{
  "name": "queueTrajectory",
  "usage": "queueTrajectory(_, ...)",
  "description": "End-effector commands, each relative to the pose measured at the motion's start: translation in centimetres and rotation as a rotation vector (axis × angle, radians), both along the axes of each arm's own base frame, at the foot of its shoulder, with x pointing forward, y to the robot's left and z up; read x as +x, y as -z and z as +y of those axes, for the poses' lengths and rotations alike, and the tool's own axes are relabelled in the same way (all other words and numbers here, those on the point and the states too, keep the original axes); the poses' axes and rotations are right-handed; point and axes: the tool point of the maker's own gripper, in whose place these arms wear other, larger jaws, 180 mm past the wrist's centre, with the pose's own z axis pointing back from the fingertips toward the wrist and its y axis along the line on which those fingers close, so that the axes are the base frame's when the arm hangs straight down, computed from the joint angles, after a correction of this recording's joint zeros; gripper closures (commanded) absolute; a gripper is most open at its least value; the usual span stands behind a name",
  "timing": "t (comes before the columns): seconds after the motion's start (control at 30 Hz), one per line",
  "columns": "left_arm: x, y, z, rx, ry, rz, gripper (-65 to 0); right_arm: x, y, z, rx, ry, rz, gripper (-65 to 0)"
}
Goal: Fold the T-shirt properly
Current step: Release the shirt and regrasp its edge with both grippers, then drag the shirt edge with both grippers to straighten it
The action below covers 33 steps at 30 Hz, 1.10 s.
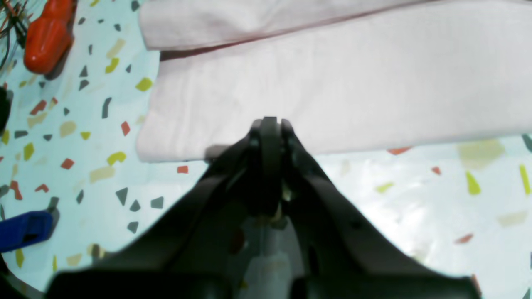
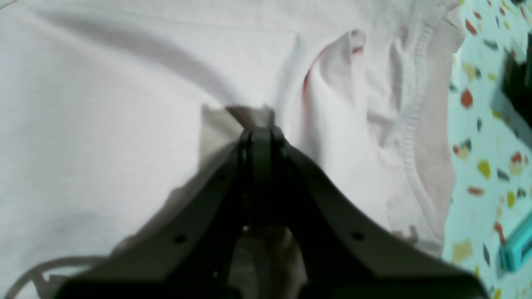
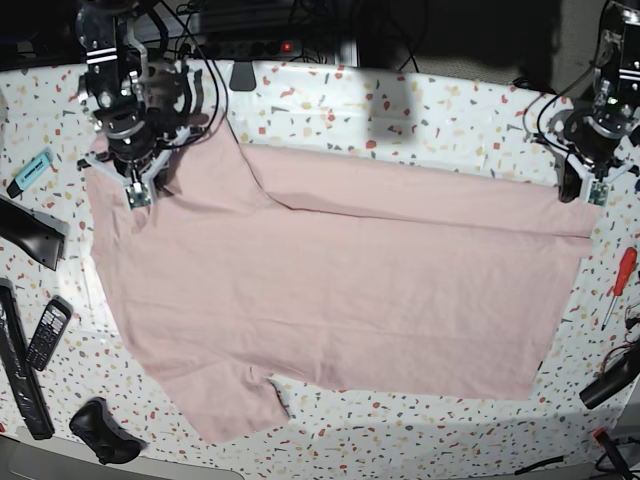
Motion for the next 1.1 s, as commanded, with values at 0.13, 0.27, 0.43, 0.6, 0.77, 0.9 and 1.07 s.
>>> queueTrajectory(0.13,-3.9,3.1,0.8,0.062,0.012,0.205,0.0,-1.1,0.0,-2.5,-0.052,0.052,0.051,0.0)
queueTrajectory(0.27,-5.7,3.9,0.3,0.051,0.045,0.258,0.0,-1.1,-0.4,-3.7,-0.062,0.084,0.039,0.0)
queueTrajectory(0.43,-4.6,2.1,0.4,0.169,0.166,0.164,0.0,-0.6,-1.0,-4.3,-0.053,0.103,0.016,0.0)
queueTrajectory(0.6,-1.7,-2.0,2.2,0.397,0.316,0.068,-12.1,-0.4,-1.0,-4.1,-0.049,0.091,0.014,0.0)
queueTrajectory(0.77,-0.2,-4.9,3.5,0.586,0.500,-0.013,-23.2,-0.4,-1.1,-4.1,-0.049,0.090,0.010,0.0)
queueTrajectory(0.9,-0.3,-5.7,3.3,0.612,0.647,-0.044,-23.2,0.1,-1.3,-4.1,-0.049,0.091,0.001,0.0)
queueTrajectory(1.07,0.5,-6.4,3.9,0.661,0.678,-0.062,-23.2,1.0,-1.8,-4.1,-0.048,0.094,-0.017,0.0)
